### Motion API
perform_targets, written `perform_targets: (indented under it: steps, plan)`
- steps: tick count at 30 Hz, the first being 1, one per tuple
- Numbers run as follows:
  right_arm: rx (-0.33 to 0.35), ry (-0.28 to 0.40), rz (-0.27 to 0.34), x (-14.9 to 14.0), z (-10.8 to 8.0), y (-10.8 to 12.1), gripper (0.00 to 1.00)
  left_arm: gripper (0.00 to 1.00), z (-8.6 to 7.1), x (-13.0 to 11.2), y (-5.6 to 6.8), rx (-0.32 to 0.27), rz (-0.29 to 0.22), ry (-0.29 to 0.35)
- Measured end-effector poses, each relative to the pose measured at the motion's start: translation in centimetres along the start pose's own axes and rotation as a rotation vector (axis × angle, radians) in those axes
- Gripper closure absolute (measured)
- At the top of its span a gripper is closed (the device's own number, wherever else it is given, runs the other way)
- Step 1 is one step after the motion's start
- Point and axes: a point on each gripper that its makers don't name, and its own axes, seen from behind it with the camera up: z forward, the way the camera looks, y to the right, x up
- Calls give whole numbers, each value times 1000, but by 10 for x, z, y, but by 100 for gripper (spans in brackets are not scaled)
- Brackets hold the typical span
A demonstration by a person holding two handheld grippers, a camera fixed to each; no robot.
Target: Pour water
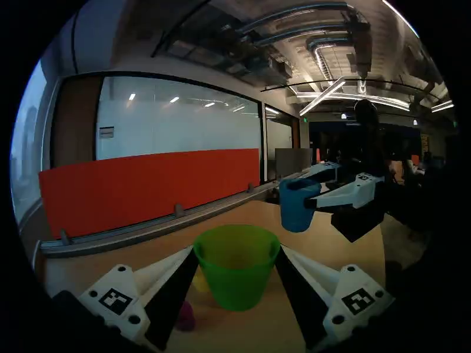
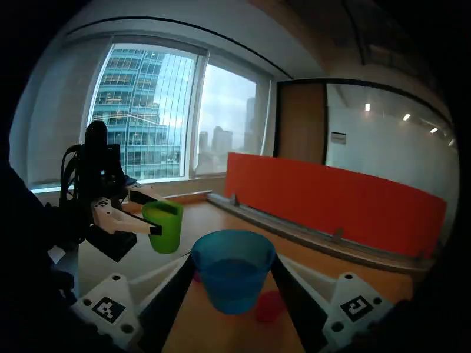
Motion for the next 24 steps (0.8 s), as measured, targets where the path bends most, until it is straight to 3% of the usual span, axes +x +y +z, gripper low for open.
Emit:
perform_targets:
  steps: [9,24]
  plan:
    - [7,10,-55,15,4,0,9,13,3,-2,11,-33,9,4]
    - [-2,31,-227,46,10,1,9,12,7,0,24,-67,6,11]
